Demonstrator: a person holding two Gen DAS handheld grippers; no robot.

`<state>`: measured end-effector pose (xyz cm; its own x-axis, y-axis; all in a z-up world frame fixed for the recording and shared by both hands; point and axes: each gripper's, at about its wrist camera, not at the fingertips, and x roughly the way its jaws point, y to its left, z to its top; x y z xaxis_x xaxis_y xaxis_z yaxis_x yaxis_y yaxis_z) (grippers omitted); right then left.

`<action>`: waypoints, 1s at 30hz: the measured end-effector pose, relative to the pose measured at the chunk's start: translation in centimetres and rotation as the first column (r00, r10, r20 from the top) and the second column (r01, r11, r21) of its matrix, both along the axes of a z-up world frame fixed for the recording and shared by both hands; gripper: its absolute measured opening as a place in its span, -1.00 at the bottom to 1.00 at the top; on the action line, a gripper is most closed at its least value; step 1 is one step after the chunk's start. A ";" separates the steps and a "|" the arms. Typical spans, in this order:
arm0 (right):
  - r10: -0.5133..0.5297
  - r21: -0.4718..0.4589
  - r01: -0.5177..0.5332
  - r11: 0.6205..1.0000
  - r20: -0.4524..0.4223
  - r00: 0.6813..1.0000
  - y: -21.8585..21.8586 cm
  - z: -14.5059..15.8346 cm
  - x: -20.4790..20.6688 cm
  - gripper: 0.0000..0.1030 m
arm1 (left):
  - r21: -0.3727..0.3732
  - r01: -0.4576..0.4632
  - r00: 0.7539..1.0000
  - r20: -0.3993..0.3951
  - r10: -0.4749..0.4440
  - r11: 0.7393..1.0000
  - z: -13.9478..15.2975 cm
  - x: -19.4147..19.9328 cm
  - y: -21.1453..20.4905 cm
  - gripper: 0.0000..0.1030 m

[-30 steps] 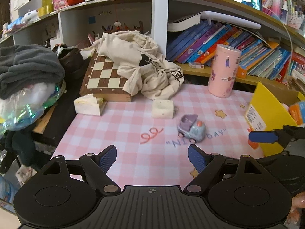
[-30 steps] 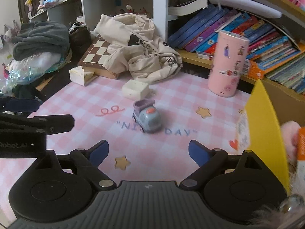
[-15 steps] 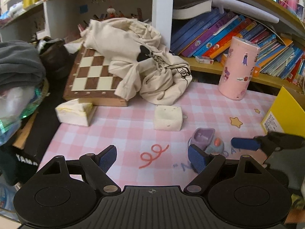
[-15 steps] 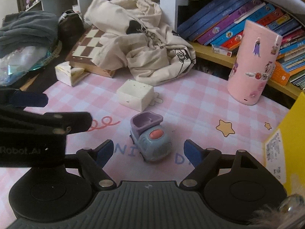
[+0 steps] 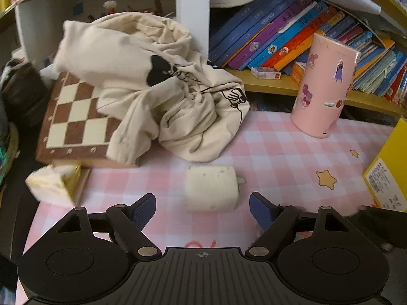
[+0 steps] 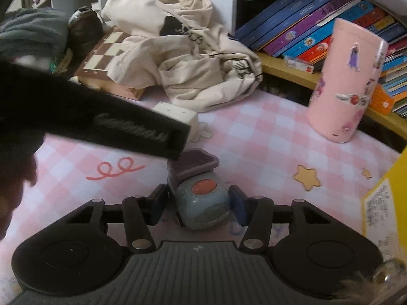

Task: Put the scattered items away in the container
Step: 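Grasp the grey toy car with the right gripper while the left gripper grasps the white foam block, then carry the grey toy car and white foam block toward the yellow box with both tools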

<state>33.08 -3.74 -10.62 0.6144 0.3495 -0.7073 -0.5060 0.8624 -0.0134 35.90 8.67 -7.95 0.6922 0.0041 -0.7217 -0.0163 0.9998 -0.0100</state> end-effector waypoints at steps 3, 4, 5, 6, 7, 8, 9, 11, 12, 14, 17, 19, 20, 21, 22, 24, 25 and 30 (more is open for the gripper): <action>-0.035 0.005 0.035 0.999 -0.008 0.999 -0.8 0.1 -0.1 -0.08 | 0.014 0.012 1.000 -0.006 -0.012 1.000 -0.6 1.2 -0.4 0.57; -0.045 0.009 0.045 0.999 -0.012 0.999 -1.1 0.2 -0.1 -0.11 | 0.022 0.015 1.000 -0.008 -0.015 1.000 -0.8 1.5 -0.6 0.56; -0.054 0.013 0.054 0.998 -0.016 0.998 -1.4 0.2 -0.2 -0.11 | 0.024 0.016 1.000 -0.010 -0.016 1.000 -1.0 1.7 -0.7 0.49; -0.054 0.014 0.054 0.998 -0.020 0.998 -1.6 0.2 -0.2 -0.11 | 0.025 0.018 1.000 -0.011 -0.018 1.000 -1.2 1.9 -0.8 0.38; -0.054 0.016 0.055 0.998 -0.023 0.998 -1.7 0.2 -0.3 -0.11 | 0.023 0.018 1.000 -0.016 -0.017 1.000 -1.5 2.2 -0.9 0.30; -0.055 0.018 0.055 0.998 -0.027 0.998 -1.8 0.2 -0.3 -0.11 | 0.020 0.017 1.000 -0.020 -0.017 1.000 -1.7 2.4 -0.9 0.13; -0.053 0.017 0.054 0.998 -0.027 0.998 -1.8 0.2 -0.3 -0.12 | 0.018 0.015 0.999 -0.029 -0.014 1.000 -1.9 2.5 -1.0 0.05; -0.051 0.014 0.051 0.999 -0.027 0.998 -1.8 0.2 -0.4 -0.12 | 0.019 0.011 1.000 -0.025 -0.010 1.000 -2.1 2.5 -1.0 0.02; -0.050 0.012 0.050 0.999 -0.026 0.998 -1.7 0.2 -0.3 -0.12 | 0.018 0.012 1.000 -0.020 -0.012 1.000 -2.2 2.4 -1.0 -0.02; -0.046 0.010 0.046 0.999 -0.026 0.999 -1.7 0.1 -0.3 -0.11 | 0.016 0.021 1.000 -0.015 -0.020 1.000 -2.1 2.2 -0.8 -0.10; -0.041 0.005 0.042 0.999 -0.031 0.999 -1.6 0.1 -0.1 -0.10 | 0.007 0.011 1.000 -0.015 -0.011 1.000 -1.7 1.4 -0.2 -0.17; -0.038 -0.001 0.038 0.999 -0.032 0.999 -1.4 0.1 0.0 -0.10 | -0.002 0.001 1.000 -0.018 -0.001 1.000 -1.5 0.5 0.1 -0.18; -0.037 -0.001 0.037 0.999 -0.034 0.999 -1.4 0.1 0.1 -0.10 | -0.008 -0.002 1.000 -0.018 0.002 1.000 -1.2 -0.1 0.3 -0.18; -0.036 -0.002 0.036 0.999 -0.036 0.999 -1.4 0.1 0.1 -0.11 | -0.014 -0.004 1.000 -0.017 0.004 1.000 -1.0 -0.7 0.4 -0.18; -0.035 -0.002 0.035 0.999 -0.039 0.999 -1.4 0.2 0.1 -0.13 | -0.019 -0.005 1.000 -0.016 0.005 1.000 -0.7 -1.5 0.5 -0.18; -0.030 0.002 0.030 1.000 -0.041 0.999 -1.5 0.5 -0.1 -0.16 | -0.029 -0.011 1.000 -0.017 0.011 1.000 -0.3 -2.9 0.8 -0.18; -0.026 0.005 0.027 1.000 -0.040 0.999 -1.5 0.6 -0.3 -0.16 | -0.035 -0.015 1.000 -0.017 0.015 0.999 -0.1 -3.7 0.9 -0.18; 0.006 0.012 -0.006 1.000 -0.030 1.000 -1.7 1.8 -2.0 -0.18 | -0.063 -0.037 0.999 -0.023 0.036 0.997 0.8 -7.5 1.6 -0.19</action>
<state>31.13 -5.42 -8.84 0.5909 0.3616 -0.7212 -0.5110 0.8595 0.0123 28.35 10.30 -7.10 0.6764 -0.0170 -0.7363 -0.0540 0.9959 -0.0727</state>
